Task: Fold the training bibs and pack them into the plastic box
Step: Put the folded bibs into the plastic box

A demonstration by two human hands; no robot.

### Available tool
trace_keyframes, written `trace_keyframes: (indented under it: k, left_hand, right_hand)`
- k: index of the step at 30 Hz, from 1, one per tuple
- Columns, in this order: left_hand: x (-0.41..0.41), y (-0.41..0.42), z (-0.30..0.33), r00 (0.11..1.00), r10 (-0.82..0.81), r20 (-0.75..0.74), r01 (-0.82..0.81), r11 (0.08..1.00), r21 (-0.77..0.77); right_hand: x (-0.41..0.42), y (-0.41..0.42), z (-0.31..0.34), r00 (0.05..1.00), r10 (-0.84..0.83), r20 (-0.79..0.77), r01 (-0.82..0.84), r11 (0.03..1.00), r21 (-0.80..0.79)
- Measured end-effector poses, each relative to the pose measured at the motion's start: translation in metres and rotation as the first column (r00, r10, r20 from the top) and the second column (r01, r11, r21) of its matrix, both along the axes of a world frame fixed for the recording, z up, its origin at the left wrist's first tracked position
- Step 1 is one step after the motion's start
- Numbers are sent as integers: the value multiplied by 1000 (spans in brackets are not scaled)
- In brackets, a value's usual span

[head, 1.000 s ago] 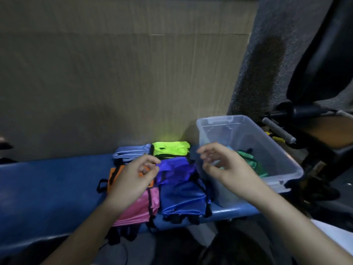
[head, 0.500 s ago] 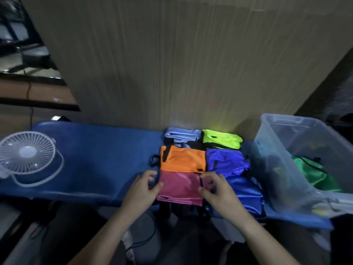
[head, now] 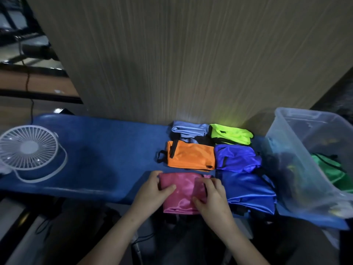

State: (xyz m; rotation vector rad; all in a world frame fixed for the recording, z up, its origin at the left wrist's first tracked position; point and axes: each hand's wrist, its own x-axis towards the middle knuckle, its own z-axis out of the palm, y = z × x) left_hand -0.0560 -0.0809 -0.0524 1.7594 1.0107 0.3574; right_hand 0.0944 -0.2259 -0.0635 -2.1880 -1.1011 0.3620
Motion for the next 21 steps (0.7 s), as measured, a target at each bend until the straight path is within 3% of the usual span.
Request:
trace_keyframes:
  k: [5,12,15,21]
  left_hand:
    - [-12,-10,-6,996,-29,87,27,999,22]
    - [-20,-4,-12,991,-66,116,59,996,63]
    - [-21,-2,-15,988,-69,134,60,995,76]
    - [-24,-4,-8,978,-142,150,141,990,18]
  right_hand:
    - [-3,-2,-2,995,-48,85,42,997,66]
    - [-1,-1,-6,943,-132,305,144,989,-16]
    - [0,0,-10,953,-83,290,109,991,-74]
    - [-1,2,-14,976,-13,217,16,1000,-13]
